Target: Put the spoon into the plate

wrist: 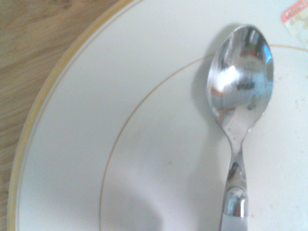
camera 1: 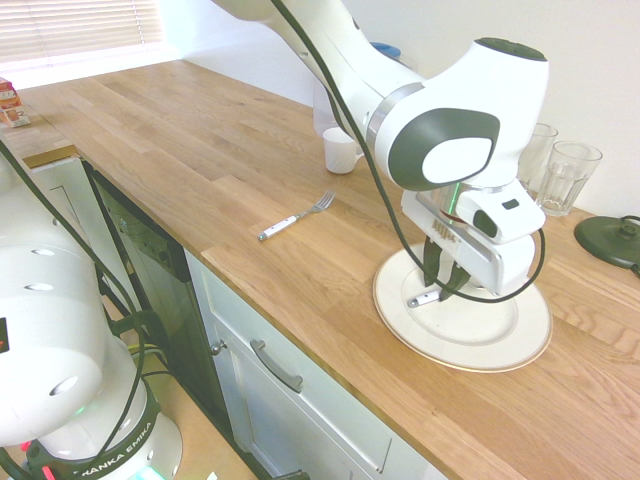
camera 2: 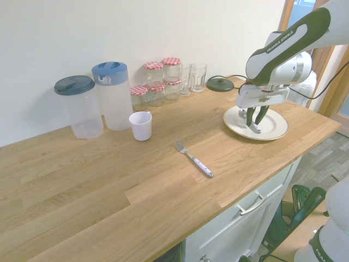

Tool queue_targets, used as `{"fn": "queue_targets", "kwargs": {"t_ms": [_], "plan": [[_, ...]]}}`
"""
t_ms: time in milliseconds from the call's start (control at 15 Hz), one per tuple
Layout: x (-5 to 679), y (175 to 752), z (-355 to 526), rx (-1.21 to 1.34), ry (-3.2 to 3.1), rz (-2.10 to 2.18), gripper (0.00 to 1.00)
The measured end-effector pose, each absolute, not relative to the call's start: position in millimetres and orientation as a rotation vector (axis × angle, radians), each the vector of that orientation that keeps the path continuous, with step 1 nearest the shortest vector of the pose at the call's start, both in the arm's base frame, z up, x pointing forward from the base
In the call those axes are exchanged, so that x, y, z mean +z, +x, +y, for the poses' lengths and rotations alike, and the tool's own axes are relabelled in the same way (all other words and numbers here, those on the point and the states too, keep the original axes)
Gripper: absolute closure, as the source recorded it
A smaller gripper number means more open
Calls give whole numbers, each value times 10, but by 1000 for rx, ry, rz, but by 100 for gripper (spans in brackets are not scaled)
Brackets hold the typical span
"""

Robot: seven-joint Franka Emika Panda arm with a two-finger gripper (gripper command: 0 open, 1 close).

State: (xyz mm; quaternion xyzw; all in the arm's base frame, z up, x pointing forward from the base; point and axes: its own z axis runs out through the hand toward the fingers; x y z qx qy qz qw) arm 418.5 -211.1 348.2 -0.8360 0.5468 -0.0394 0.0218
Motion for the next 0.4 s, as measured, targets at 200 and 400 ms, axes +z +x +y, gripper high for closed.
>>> {"fn": "queue_targets", "kwargs": {"t_ms": [200, 400], "plan": [[3747, 4249, -1956, -143, -2616, 1638, 0], [4137, 4353, -1178, -140, -2715, 1466, 0]]}}
